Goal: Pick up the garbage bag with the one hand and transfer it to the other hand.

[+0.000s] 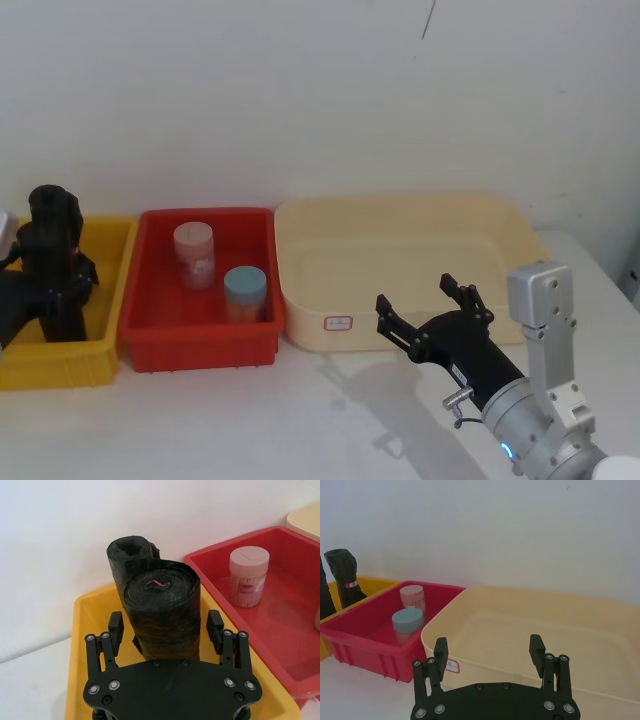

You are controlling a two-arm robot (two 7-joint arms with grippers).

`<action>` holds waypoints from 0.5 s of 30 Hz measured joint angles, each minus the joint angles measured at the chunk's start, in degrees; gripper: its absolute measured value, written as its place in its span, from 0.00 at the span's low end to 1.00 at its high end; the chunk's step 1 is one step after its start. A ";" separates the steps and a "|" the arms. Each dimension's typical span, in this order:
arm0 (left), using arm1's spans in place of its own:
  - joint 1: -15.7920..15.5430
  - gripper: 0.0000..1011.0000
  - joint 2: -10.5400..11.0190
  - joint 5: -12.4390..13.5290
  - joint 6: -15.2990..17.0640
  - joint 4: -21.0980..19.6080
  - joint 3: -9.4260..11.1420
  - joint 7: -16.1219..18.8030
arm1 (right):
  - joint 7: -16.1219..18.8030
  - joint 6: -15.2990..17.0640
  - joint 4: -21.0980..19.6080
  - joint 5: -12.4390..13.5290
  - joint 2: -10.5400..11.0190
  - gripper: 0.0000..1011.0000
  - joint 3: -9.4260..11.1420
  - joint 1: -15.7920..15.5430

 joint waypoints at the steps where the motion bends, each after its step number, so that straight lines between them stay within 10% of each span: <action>1: -0.13 0.99 -0.05 0.08 0.00 0.16 0.03 -0.01 | 0.00 0.00 0.00 0.00 0.00 0.99 0.00 0.00; 15: -1.51 0.63 -0.57 0.95 -0.01 1.78 0.50 -0.12 | 0.00 0.00 0.00 0.00 0.00 0.99 0.00 0.00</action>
